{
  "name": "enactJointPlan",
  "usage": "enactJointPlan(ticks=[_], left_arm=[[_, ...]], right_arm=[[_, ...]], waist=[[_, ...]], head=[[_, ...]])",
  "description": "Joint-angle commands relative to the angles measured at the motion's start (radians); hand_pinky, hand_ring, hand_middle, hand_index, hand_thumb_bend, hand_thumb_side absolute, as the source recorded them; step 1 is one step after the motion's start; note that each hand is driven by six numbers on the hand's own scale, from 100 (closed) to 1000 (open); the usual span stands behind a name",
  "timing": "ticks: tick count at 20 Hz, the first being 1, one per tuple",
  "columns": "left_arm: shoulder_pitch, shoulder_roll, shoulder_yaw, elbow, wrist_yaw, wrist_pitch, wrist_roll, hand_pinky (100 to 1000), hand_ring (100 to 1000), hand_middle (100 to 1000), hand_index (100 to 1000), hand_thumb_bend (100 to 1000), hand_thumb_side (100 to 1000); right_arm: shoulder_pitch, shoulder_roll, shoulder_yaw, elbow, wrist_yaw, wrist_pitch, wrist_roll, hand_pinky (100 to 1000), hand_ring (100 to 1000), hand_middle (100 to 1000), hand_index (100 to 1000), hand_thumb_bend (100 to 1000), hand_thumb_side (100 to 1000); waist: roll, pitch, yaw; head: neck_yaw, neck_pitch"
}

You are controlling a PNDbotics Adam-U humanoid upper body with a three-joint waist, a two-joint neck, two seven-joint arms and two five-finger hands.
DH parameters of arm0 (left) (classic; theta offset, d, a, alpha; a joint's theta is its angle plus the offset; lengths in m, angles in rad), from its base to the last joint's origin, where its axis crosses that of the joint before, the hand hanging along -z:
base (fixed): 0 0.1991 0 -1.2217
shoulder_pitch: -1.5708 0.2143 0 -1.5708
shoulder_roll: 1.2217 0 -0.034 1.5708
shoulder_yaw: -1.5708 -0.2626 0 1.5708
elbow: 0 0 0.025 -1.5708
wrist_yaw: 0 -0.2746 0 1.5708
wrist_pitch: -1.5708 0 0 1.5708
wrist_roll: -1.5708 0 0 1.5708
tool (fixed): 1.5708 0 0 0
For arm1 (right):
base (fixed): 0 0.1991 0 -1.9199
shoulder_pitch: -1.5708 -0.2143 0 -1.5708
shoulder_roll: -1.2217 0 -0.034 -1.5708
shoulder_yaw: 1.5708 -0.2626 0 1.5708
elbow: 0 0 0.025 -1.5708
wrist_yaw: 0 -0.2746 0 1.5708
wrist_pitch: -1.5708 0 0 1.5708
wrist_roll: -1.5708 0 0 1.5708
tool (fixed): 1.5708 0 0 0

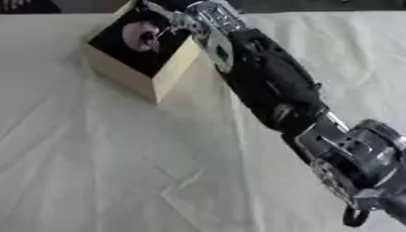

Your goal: Pick up objects on the table and place them in the box.

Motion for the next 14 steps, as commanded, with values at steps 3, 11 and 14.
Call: enactJointPlan(ticks=[3,11,14], left_arm=[[-0.012,0.006,0.001,-0.019,0.005,0.000,-0.007,716,692,763,859,100,787],[-0.012,0.004,0.001,-0.019,0.007,0.002,-0.011,717,692,762,860,100,788],[-0.013,0.004,0.002,-0.019,0.006,0.002,-0.011,717,693,762,860,100,789]], right_arm=[[-0.013,0.011,-0.014,0.016,0.030,-0.011,-0.009,634,517,315,610,100,100],[-0.011,0.027,-0.017,0.027,0.114,-0.044,0.014,824,831,766,897,100,136],[-0.014,0.026,-0.023,0.012,0.166,-0.034,0.020,843,859,806,923,100,287]], waist=[[0.007,-0.019,0.003],[0.005,-0.018,0.006],[0.005,-0.019,0.006]], head=[[-0.012,-0.016],[-0.008,-0.015],[-0.005,-0.013]])
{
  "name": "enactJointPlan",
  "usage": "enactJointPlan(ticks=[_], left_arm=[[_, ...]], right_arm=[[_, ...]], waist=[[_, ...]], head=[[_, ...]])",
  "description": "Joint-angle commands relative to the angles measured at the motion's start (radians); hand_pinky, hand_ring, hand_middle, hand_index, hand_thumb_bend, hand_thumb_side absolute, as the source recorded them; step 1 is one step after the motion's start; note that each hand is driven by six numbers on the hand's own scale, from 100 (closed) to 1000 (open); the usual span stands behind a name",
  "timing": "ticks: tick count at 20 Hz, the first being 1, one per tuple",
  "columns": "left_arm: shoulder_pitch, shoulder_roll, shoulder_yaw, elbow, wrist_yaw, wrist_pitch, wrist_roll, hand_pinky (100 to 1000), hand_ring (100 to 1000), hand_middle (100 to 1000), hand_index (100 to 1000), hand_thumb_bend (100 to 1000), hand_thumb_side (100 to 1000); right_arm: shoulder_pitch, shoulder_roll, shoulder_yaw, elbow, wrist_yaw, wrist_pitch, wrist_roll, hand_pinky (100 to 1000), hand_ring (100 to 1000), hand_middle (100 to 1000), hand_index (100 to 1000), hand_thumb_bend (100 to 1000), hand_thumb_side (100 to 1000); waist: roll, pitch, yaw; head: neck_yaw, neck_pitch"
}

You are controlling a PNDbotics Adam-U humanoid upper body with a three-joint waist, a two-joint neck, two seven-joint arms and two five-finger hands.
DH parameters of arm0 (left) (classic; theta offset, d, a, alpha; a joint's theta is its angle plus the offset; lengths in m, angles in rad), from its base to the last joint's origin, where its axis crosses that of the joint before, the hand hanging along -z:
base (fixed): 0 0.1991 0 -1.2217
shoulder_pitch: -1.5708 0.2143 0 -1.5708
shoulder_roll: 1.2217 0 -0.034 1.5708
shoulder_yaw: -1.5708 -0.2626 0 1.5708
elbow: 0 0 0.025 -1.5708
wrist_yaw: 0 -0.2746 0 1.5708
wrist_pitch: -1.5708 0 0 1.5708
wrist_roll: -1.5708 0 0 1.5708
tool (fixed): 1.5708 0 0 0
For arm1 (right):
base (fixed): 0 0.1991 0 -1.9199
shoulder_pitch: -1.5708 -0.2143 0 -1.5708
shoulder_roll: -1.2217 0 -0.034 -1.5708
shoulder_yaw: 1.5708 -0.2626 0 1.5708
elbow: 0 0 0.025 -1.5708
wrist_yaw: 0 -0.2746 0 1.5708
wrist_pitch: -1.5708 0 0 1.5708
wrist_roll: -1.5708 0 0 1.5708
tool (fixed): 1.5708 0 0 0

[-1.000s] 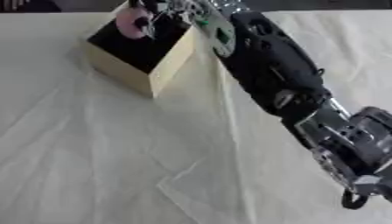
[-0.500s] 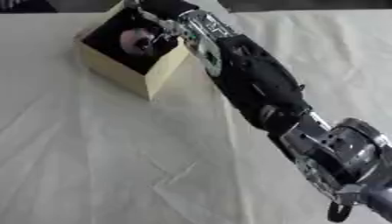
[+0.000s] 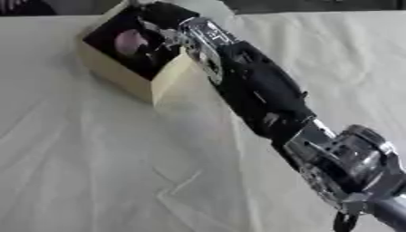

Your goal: Pick up objects on the table and place them in the box.

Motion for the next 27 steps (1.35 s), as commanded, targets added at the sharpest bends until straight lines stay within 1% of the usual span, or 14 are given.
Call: enactJointPlan(ticks=[1,5,7,10,13,16,17,18,19,20,22,23,25,27], left_arm=[[-0.013,0.012,0.004,-0.019,0.004,-0.001,-0.006,717,693,762,860,100,788],[-0.014,0.013,0.004,-0.019,0.003,-0.001,-0.005,717,693,762,860,100,787],[-0.014,0.014,0.004,-0.019,0.002,0.000,-0.006,717,692,762,860,100,786],[-0.013,0.015,0.005,-0.019,0.002,0.001,-0.007,718,690,762,860,100,787],[-0.015,0.017,0.006,-0.019,0.001,0.002,-0.006,718,691,763,860,100,785],[-0.015,0.019,0.007,-0.019,-0.001,0.003,-0.005,718,692,763,860,100,784],[-0.016,0.019,0.007,-0.019,-0.001,0.003,-0.004,718,692,763,861,100,786],[-0.016,0.020,0.008,-0.019,-0.002,0.003,-0.004,718,692,763,861,100,783],[-0.016,0.021,0.008,-0.019,-0.003,0.003,-0.003,718,692,763,861,100,784],[-0.015,0.022,0.009,-0.019,-0.004,0.003,-0.002,718,693,763,861,100,783],[-0.014,0.025,0.011,-0.019,-0.006,0.003,0.000,719,693,763,861,100,783],[-0.014,0.027,0.012,-0.019,-0.007,0.004,0.001,719,693,763,861,100,782],[-0.015,0.030,0.012,-0.019,-0.010,0.004,0.002,719,694,763,861,100,781],[-0.016,0.032,0.014,-0.019,-0.012,0.003,0.004,719,694,764,861,100,781]], right_arm=[[-0.021,-0.004,-0.012,-0.028,0.056,0.011,0.003,837,847,792,918,100,294],[-0.021,-0.005,-0.024,-0.064,0.049,0.021,-0.004,830,829,770,903,100,279],[-0.023,-0.009,-0.025,-0.094,0.022,0.025,-0.003,826,819,757,898,100,268],[-0.022,-0.022,-0.024,-0.166,-0.044,0.035,0.006,819,804,737,892,100,294],[-0.016,-0.043,-0.020,-0.268,-0.151,0.045,0.025,809,784,707,881,100,312],[-0.001,-0.077,-0.019,-0.397,-0.291,0.071,0.026,798,764,676,862,100,342],[0.005,-0.091,-0.019,-0.442,-0.340,0.086,0.022,792,756,663,854,100,393],[0.013,-0.108,-0.018,-0.488,-0.389,0.102,0.016,790,753,660,852,100,346],[0.023,-0.128,-0.014,-0.537,-0.438,0.118,0.011,788,751,657,852,100,463],[0.035,-0.150,-0.010,-0.588,-0.483,0.132,0.007,787,748,655,851,100,383],[0.063,-0.198,-0.008,-0.690,-0.566,0.161,-0.003,784,743,649,850,100,416],[0.080,-0.222,-0.010,-0.741,-0.609,0.178,-0.013,782,742,647,847,100,464],[0.115,-0.271,-0.015,-0.837,-0.688,0.212,-0.038,783,743,644,837,100,467],[0.151,-0.319,-0.019,-0.927,-0.753,0.237,-0.067,784,744,643,829,100,522]], waist=[[0.005,-0.020,0.002],[0.006,-0.022,0.000],[0.008,-0.024,-0.003],[0.011,-0.027,-0.008],[0.016,-0.031,-0.014],[0.020,-0.036,-0.021],[0.022,-0.038,-0.023],[0.023,-0.039,-0.025],[0.024,-0.040,-0.027],[0.025,-0.041,-0.029],[0.026,-0.043,-0.034],[0.027,-0.043,-0.037],[0.028,-0.044,-0.042],[0.029,-0.044,-0.046]], head=[[0.003,-0.007],[0.007,-0.008],[0.007,-0.010],[0.011,-0.011],[0.020,-0.012],[0.034,-0.013],[0.039,-0.013],[0.042,-0.011],[0.046,-0.010],[0.049,-0.007],[0.056,-0.001],[0.059,0.001],[0.066,0.005],[0.072,0.007]])
